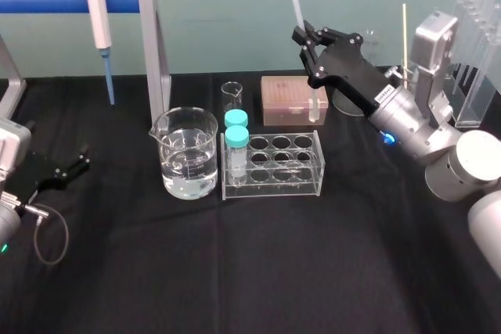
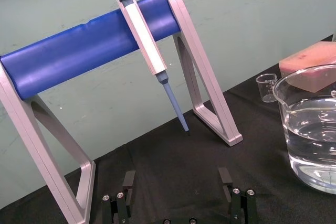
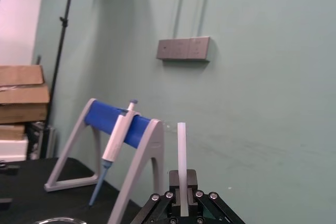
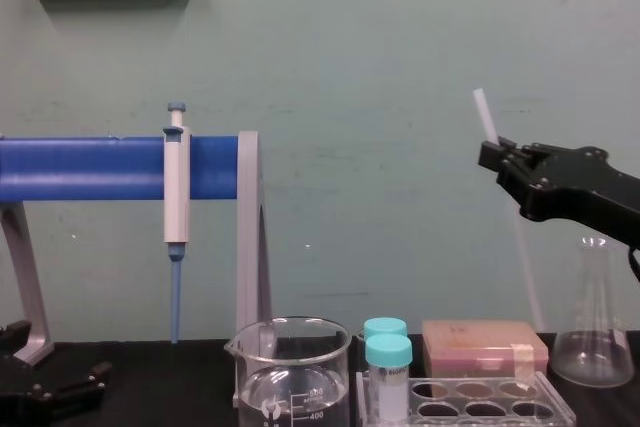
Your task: Pick up the stirring rod with one hand, then place it down.
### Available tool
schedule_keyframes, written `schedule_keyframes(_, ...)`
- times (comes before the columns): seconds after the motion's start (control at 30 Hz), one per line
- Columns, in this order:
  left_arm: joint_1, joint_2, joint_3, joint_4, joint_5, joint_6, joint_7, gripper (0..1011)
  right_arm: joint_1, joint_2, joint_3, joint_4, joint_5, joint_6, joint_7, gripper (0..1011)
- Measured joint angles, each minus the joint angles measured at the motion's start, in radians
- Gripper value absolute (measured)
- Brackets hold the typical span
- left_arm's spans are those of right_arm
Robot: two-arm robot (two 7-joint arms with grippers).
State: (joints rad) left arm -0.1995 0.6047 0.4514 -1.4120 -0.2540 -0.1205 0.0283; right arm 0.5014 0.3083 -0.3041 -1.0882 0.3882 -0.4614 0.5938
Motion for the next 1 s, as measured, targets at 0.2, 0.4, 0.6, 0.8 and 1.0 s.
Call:
schedule_keyframes(0.2, 0.000, 0.000, 0.000, 0.000, 0.000, 0.000, 0.000, 1000, -0.040, -0.021, 0.030, 0.004, -0.007, -0.050, -0.032, 71)
schedule_keyframes(0.4, 0.000, 0.000, 0.000, 0.000, 0.000, 0.000, 0.000, 1000, -0.094, -0.052, 0.066, -0.001, -0.003, -0.098, -0.070, 71)
schedule_keyframes(0.6, 0.000, 0.000, 0.000, 0.000, 0.000, 0.000, 0.000, 1000, -0.127, -0.065, 0.085, -0.005, -0.010, -0.106, -0.090, 71)
schedule_keyframes(0.8, 0.000, 0.000, 0.000, 0.000, 0.000, 0.000, 0.000, 1000, -0.133, -0.073, 0.097, -0.001, -0.040, -0.110, -0.104, 71)
schedule_keyframes(1.0, 0.000, 0.000, 0.000, 0.000, 0.000, 0.000, 0.000, 1000, -0.135, -0.078, 0.104, -0.002, -0.053, -0.106, -0.113, 70)
